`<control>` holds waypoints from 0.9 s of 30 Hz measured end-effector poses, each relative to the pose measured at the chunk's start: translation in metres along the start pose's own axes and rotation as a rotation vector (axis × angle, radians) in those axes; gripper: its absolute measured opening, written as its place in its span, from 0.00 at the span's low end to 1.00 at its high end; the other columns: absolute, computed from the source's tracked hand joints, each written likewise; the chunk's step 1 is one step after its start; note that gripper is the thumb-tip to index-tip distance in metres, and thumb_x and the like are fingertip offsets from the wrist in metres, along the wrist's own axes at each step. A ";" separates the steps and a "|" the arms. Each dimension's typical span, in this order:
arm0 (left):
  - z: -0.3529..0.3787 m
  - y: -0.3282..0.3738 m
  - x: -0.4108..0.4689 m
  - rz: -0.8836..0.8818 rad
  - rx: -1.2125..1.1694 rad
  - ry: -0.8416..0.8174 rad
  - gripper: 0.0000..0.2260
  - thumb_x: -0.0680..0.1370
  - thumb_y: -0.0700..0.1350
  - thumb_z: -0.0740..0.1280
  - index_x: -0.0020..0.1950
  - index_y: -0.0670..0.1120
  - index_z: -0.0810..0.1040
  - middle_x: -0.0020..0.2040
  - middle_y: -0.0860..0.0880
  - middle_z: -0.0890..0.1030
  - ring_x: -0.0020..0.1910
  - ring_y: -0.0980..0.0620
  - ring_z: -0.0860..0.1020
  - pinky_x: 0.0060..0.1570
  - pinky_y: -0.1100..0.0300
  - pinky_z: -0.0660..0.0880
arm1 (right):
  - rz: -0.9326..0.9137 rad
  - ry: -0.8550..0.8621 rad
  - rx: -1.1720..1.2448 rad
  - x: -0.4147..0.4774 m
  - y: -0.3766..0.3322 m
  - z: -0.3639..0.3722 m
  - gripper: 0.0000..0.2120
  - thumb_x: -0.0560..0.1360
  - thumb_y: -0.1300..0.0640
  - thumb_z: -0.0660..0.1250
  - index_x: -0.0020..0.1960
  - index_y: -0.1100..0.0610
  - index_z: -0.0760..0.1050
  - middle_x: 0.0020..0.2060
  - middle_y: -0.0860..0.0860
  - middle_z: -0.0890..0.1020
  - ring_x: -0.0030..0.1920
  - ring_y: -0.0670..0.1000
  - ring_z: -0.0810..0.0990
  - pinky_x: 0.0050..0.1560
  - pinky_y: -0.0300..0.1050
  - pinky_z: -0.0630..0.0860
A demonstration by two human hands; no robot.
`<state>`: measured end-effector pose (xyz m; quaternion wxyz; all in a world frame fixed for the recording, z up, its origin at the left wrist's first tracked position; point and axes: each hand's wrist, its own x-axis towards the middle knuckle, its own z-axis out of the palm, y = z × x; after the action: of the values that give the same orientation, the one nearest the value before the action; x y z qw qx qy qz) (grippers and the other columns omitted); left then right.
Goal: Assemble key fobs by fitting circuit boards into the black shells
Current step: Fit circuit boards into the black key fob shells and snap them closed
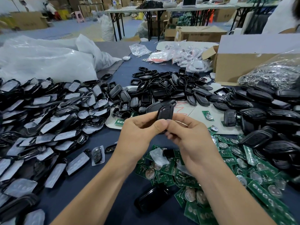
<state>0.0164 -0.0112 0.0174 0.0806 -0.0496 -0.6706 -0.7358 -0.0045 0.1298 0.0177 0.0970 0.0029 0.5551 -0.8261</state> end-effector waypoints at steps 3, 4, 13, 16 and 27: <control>0.005 -0.001 -0.003 0.017 -0.001 0.007 0.08 0.79 0.47 0.72 0.56 0.51 0.88 0.50 0.44 0.88 0.50 0.47 0.85 0.50 0.60 0.82 | 0.055 -0.079 0.116 -0.002 -0.002 0.001 0.15 0.59 0.59 0.78 0.45 0.59 0.86 0.36 0.59 0.81 0.31 0.49 0.76 0.36 0.39 0.79; 0.006 0.000 -0.004 0.018 -0.014 0.029 0.08 0.79 0.47 0.72 0.55 0.53 0.88 0.50 0.46 0.88 0.50 0.48 0.86 0.49 0.62 0.82 | 0.056 -0.098 0.094 -0.003 -0.003 0.002 0.12 0.60 0.60 0.79 0.44 0.58 0.87 0.36 0.59 0.81 0.32 0.49 0.77 0.36 0.39 0.79; 0.012 -0.004 -0.001 0.024 -0.031 0.110 0.06 0.79 0.42 0.72 0.51 0.49 0.89 0.46 0.45 0.89 0.47 0.46 0.88 0.46 0.58 0.83 | 0.042 -0.103 -0.018 -0.002 0.005 0.001 0.09 0.70 0.71 0.75 0.43 0.57 0.84 0.39 0.59 0.87 0.39 0.53 0.86 0.42 0.42 0.82; 0.012 -0.003 -0.001 0.039 -0.021 0.119 0.09 0.81 0.39 0.69 0.49 0.48 0.89 0.44 0.46 0.89 0.44 0.51 0.88 0.41 0.64 0.82 | 0.053 -0.087 -0.014 -0.001 0.007 0.001 0.07 0.69 0.71 0.76 0.45 0.63 0.83 0.40 0.61 0.87 0.42 0.56 0.87 0.45 0.48 0.85; -0.002 -0.003 0.002 -0.197 -0.276 0.048 0.36 0.78 0.69 0.53 0.58 0.42 0.87 0.56 0.39 0.87 0.54 0.43 0.86 0.55 0.50 0.82 | 0.073 -0.068 -0.048 -0.001 0.008 0.004 0.06 0.70 0.70 0.76 0.47 0.64 0.83 0.37 0.59 0.86 0.33 0.50 0.84 0.39 0.41 0.83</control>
<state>0.0143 -0.0128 0.0144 0.0166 0.0234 -0.5624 -0.8263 -0.0015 0.1236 0.0114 0.1460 -0.0074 0.5707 -0.8081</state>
